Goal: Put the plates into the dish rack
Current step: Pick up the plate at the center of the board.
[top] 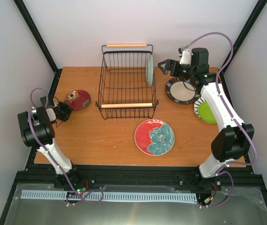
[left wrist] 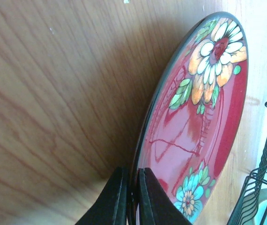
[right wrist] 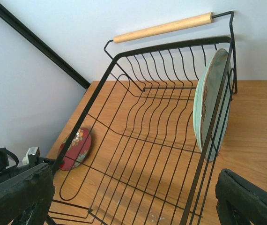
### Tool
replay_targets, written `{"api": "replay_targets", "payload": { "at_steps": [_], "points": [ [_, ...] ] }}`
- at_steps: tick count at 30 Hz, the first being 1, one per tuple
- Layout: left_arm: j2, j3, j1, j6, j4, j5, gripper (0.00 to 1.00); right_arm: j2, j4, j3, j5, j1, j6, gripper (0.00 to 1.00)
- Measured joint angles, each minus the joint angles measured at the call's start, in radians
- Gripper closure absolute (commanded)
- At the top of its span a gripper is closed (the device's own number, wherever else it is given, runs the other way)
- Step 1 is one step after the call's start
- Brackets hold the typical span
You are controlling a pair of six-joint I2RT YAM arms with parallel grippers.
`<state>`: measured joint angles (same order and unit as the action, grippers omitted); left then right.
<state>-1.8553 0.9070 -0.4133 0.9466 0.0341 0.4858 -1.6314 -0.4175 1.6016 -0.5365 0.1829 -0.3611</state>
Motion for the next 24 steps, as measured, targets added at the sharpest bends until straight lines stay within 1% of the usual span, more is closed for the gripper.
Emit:
{"api": "replay_targets", "payload": {
  "at_steps": [7,17,24],
  "points": [
    [0.069,-0.032,0.001,-0.018,-0.047,0.019,0.99,0.0,0.005,0.0,-0.019,0.0,0.001,0.07],
    [0.179,-0.075,-0.042,-0.044,-0.174,0.05,0.99,-0.002,0.003,0.0,-0.042,0.0,0.018,0.07],
    [0.261,-0.121,-0.047,-0.045,-0.219,0.065,0.99,-0.004,0.0,0.0,-0.053,0.0,0.037,0.07]
  ]
}}
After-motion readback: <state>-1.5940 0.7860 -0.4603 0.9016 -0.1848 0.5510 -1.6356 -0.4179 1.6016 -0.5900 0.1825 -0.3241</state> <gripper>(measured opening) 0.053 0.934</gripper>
